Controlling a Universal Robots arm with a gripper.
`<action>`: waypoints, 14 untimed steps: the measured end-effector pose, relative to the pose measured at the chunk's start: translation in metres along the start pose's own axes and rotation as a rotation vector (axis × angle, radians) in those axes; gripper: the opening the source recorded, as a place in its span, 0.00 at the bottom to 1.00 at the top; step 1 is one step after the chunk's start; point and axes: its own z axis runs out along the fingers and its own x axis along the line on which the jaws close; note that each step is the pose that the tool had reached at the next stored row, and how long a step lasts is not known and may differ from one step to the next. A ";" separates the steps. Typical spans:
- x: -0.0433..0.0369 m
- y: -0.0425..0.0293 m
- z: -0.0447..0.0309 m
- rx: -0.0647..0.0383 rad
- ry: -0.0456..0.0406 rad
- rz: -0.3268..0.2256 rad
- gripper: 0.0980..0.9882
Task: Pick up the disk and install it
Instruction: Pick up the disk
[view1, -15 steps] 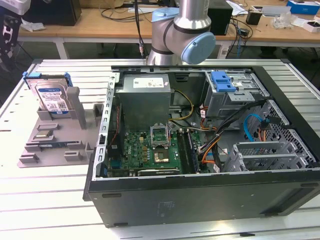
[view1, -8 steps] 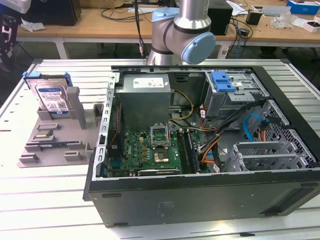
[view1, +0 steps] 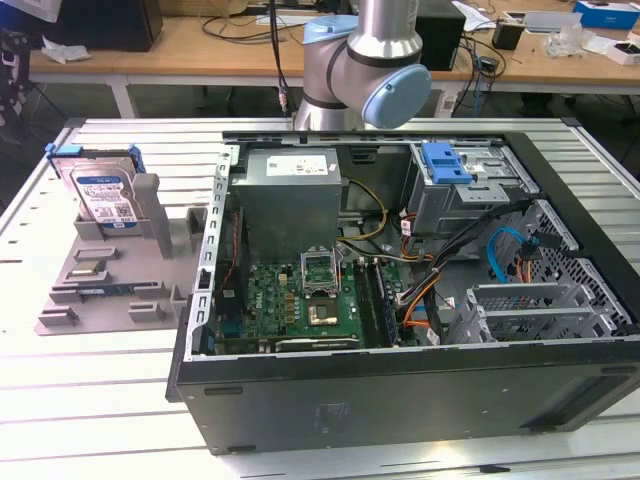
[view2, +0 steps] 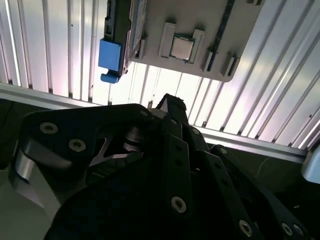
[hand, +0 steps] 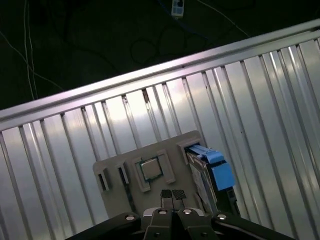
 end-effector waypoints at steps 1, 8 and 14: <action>0.0000 0.0000 0.0000 0.000 0.0007 -0.016 0.01; 0.0000 0.0000 0.0000 -0.002 0.0045 -0.103 0.01; 0.0000 0.0000 0.0000 -0.004 0.0076 -0.176 0.01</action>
